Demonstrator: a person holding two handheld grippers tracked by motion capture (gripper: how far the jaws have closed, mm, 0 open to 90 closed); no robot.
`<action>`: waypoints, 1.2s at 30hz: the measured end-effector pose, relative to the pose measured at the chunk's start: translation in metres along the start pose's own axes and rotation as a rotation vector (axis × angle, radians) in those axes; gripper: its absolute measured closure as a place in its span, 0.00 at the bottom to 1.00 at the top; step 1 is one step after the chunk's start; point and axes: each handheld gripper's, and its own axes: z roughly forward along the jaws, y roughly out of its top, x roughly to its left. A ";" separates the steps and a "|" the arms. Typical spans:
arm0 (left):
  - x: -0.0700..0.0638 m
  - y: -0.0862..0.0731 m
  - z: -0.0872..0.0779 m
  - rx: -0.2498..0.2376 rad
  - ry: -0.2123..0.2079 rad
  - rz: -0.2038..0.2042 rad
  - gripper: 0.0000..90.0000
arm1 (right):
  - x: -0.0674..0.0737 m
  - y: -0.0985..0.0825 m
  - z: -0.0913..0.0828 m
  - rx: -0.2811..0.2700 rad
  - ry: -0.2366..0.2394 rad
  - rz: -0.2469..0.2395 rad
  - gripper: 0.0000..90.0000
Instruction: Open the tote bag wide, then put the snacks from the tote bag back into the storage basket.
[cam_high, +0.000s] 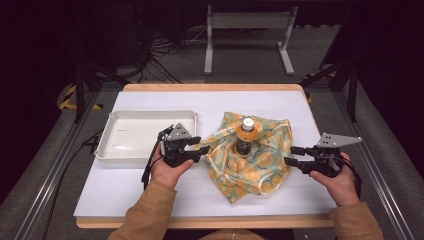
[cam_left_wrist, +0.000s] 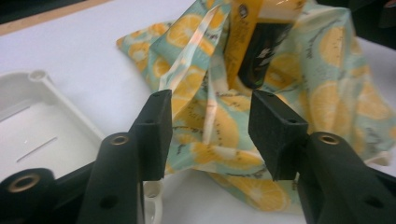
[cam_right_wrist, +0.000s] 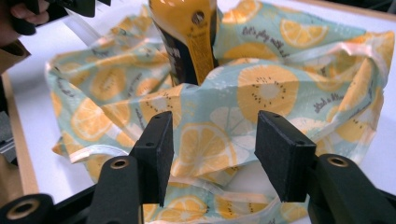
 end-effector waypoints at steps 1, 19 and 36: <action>0.000 0.000 -0.002 -0.012 -0.012 0.005 0.52 | 0.001 0.000 -0.002 -0.009 0.002 -0.003 0.53; -0.021 0.024 -0.011 -0.167 -0.164 0.131 0.45 | -0.004 0.000 -0.020 -0.112 0.013 -0.007 0.52; -0.031 0.059 0.027 -0.156 -0.184 0.103 0.43 | -0.006 -0.002 -0.023 -0.120 -0.005 0.000 0.51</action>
